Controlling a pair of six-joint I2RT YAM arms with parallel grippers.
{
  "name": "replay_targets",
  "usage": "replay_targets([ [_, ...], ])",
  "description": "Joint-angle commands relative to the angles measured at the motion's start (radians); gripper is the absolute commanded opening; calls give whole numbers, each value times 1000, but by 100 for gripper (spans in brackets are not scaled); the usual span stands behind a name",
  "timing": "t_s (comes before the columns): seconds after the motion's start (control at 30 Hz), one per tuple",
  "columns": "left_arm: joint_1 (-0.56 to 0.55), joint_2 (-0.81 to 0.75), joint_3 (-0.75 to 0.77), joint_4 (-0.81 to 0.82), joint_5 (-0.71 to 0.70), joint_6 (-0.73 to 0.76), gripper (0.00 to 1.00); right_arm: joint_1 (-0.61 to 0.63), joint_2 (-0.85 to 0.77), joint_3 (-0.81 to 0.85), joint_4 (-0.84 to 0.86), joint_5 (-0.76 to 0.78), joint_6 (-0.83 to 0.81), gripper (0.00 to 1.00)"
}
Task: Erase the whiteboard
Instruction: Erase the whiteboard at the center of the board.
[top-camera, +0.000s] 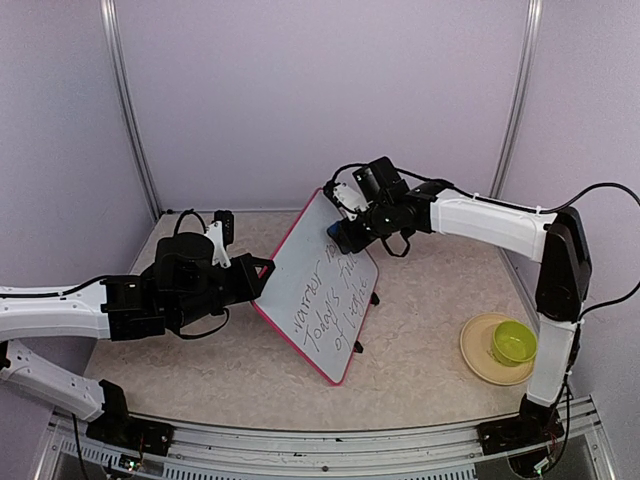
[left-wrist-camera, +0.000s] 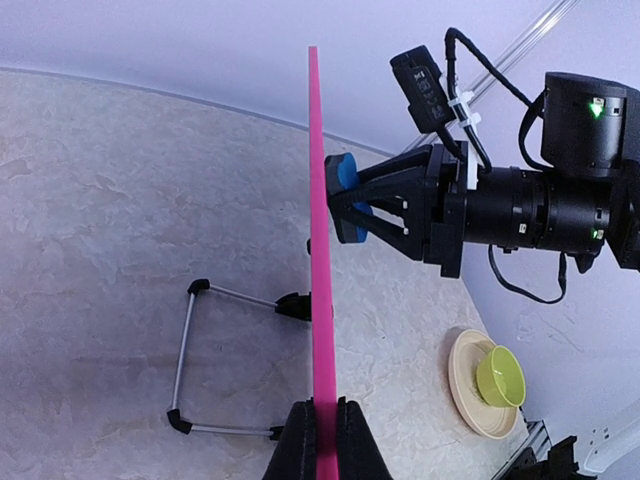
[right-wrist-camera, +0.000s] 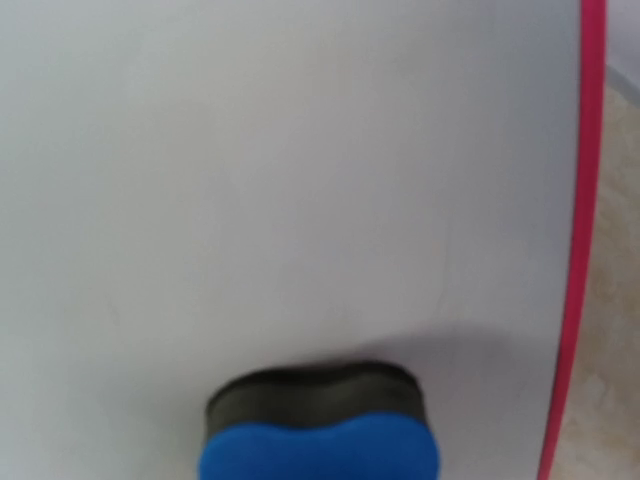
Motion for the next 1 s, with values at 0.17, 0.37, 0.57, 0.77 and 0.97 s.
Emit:
replay_targets([
  [0.17,-31,5,1,8,142,49,0,3,23,53,107,-1,-60,0],
  [0.37,-33,2,8,0,140,50,0,-12,-28,-131,398,40,-125,0],
  [0.57,-37,0,15,-8,132,52,0,-50,-33,-211,606,13,-130,0],
  [0.77,-37,-2,19,-19,127,51,0,-63,14,-128,611,6,-154,0],
  [0.97,-36,-2,24,-21,124,53,0,-71,45,-92,597,-20,-169,0],
])
